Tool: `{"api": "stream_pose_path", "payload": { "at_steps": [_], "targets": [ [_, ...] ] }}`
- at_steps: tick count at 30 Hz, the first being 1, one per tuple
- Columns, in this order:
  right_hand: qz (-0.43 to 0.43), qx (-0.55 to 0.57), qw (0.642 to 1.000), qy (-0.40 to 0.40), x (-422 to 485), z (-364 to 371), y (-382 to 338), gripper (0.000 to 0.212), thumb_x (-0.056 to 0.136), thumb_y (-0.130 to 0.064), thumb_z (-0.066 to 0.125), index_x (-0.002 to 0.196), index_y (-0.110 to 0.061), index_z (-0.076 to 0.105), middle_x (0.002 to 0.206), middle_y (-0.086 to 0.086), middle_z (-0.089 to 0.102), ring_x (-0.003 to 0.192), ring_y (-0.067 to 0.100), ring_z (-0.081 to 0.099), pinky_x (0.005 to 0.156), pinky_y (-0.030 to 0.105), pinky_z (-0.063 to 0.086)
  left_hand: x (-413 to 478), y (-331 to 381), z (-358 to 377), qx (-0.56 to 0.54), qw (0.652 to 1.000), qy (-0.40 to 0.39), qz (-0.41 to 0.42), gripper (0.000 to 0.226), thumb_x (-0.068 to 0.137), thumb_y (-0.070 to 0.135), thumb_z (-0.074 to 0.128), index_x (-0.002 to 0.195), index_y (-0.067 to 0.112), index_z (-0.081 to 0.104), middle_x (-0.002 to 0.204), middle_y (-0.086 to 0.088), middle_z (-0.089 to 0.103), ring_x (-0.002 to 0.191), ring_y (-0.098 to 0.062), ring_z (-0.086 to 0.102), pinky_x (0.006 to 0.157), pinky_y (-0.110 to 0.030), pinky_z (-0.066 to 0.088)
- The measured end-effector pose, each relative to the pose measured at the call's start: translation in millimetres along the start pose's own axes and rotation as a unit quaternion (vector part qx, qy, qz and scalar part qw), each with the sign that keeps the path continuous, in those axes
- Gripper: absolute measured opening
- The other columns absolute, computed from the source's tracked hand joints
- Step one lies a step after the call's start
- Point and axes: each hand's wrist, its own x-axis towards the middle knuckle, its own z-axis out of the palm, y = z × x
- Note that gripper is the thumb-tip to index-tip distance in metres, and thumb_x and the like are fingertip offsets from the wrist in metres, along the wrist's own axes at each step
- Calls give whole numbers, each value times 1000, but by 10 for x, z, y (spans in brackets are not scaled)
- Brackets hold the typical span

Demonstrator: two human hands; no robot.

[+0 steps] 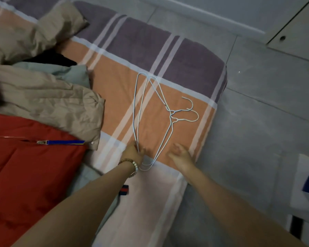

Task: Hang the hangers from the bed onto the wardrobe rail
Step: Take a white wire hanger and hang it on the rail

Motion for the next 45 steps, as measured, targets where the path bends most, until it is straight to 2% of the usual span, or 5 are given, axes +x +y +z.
{"api": "stream_pose_path", "payload": {
  "at_steps": [17, 22, 32, 39, 45],
  "targets": [
    [3, 51, 998, 45, 285, 502, 249, 17, 78, 1, 64, 76, -13, 54, 71, 6, 60, 72, 25, 59, 62, 29, 48, 144, -386, 134, -137, 990, -2, 20, 24, 77, 21, 73, 63, 16, 54, 57, -1, 45, 53, -12, 42, 49, -11, 40],
    [-32, -31, 998, 34, 388, 470, 364, 12, 68, -20, 52, 57, -18, 49, 65, 11, 64, 70, 40, 68, 70, 55, 56, 99, -295, 138, -166, 984, -3, 68, 16, 80, 14, 69, 94, 13, 60, 65, -4, 49, 63, -19, 52, 58, -23, 46],
    [-52, 58, 994, 77, 26, 264, 127, 9, 83, -1, 64, 89, 5, 61, 76, 21, 64, 56, 24, 59, 51, 25, 54, -11, -125, 235, -200, 974, 50, 94, 48, 85, 21, 63, 131, 15, 48, 104, -1, 57, 90, -17, 56, 81, -30, 52],
    [-59, -3, 991, 119, 61, 281, 53, 28, 77, -12, 70, 95, -13, 49, 70, 3, 58, 66, 27, 63, 64, 38, 57, 10, 1, 154, 111, 983, 99, 105, 33, 97, 31, 31, 123, 14, 43, 80, -10, 62, 73, -30, 60, 68, -39, 50],
    [-111, -237, 954, 148, 59, 320, -54, 32, 78, -32, 63, 106, -16, 59, 96, 5, 70, 92, 28, 63, 76, 30, 48, 101, -8, 76, 218, 942, 168, 191, 53, 97, 31, 21, 146, 11, 18, 145, -10, 37, 124, -30, 43, 97, -41, 40]
  ]
}}
